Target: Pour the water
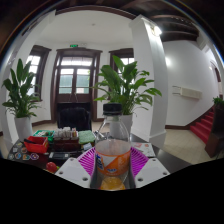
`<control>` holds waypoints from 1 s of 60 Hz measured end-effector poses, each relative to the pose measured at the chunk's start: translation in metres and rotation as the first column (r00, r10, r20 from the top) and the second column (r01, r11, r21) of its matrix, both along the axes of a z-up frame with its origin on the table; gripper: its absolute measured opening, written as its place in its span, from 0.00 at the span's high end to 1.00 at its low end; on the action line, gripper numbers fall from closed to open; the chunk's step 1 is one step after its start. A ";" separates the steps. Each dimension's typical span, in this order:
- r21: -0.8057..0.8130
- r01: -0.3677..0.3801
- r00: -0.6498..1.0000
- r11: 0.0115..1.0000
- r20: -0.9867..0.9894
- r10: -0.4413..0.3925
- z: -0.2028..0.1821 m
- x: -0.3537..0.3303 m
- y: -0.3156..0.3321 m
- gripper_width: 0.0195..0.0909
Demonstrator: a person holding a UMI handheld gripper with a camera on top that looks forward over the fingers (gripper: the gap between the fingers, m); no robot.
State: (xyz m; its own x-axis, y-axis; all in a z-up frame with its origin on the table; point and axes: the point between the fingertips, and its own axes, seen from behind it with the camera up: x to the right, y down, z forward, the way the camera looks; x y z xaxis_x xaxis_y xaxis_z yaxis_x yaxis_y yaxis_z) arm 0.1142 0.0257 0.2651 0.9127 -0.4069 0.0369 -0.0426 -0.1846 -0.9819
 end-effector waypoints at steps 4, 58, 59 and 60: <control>0.009 0.000 1.000 1.000 -0.007 0.000 -0.003 0.002 0.023 0.60; -0.156 -0.254 0.967 0.955 -0.071 0.245 0.002 -0.103 -0.168 0.15; -0.154 -0.260 0.965 0.953 -0.070 0.252 0.007 -0.106 -0.170 0.15; -0.154 -0.267 0.964 0.951 -0.065 0.260 0.011 -0.109 -0.172 0.15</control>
